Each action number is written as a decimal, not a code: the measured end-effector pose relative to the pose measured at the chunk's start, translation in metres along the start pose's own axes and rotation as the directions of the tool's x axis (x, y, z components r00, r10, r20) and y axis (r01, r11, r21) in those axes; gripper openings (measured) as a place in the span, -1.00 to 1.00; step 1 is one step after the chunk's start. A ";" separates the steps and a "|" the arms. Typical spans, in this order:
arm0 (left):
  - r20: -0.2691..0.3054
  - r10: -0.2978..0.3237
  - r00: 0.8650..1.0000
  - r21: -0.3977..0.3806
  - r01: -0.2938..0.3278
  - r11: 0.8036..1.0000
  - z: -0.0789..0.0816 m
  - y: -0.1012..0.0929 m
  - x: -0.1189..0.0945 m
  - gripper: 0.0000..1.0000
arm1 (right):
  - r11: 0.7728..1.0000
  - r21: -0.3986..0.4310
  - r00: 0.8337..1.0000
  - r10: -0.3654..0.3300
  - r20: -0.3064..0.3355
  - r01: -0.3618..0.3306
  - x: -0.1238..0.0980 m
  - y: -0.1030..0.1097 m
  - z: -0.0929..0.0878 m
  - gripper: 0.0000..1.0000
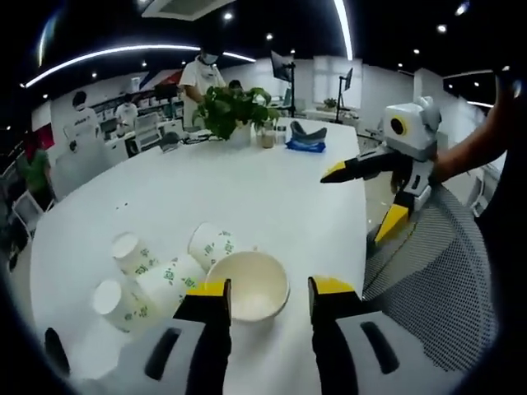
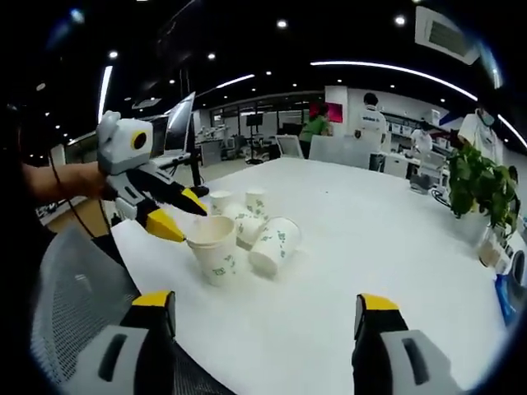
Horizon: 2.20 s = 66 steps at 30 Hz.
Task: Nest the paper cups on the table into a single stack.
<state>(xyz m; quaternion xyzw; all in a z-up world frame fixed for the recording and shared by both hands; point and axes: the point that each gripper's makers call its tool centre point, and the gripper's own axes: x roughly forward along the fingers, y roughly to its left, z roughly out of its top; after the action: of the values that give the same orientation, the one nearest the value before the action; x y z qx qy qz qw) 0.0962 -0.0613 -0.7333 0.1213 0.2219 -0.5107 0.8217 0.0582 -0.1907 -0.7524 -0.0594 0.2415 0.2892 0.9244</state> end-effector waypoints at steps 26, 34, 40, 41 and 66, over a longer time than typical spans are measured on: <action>0.141 0.073 0.987 -0.049 -0.067 0.997 0.000 0.007 -0.056 0.66 | 0.996 0.087 1.000 0.021 0.001 -0.021 0.096 -0.036 0.023 0.48; 0.121 0.090 0.989 -0.053 -0.084 0.995 -0.006 0.006 -0.057 0.75 | 0.997 0.077 1.000 0.009 -0.013 -0.008 0.121 -0.030 0.030 0.40; 0.125 0.087 0.988 -0.071 -0.079 0.994 -0.006 0.008 -0.058 0.82 | 0.993 0.117 0.999 0.027 -0.043 -0.022 0.135 -0.026 0.023 0.31; 0.129 0.091 0.987 -0.075 -0.081 0.994 -0.005 0.008 -0.058 0.84 | 0.992 0.125 0.998 0.029 -0.050 -0.022 0.137 -0.026 0.022 0.28; 0.131 0.115 0.985 -0.100 -0.102 0.990 -0.004 0.016 -0.055 0.78 | 0.988 0.151 0.986 0.043 -0.163 -0.018 0.169 -0.029 0.002 -0.26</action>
<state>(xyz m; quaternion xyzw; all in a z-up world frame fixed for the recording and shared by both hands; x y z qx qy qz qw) 0.0885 -0.0097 -0.7101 0.0599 0.1817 -0.4615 0.8663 0.1962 -0.1284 -0.8333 -0.0102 0.3393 0.2786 0.8984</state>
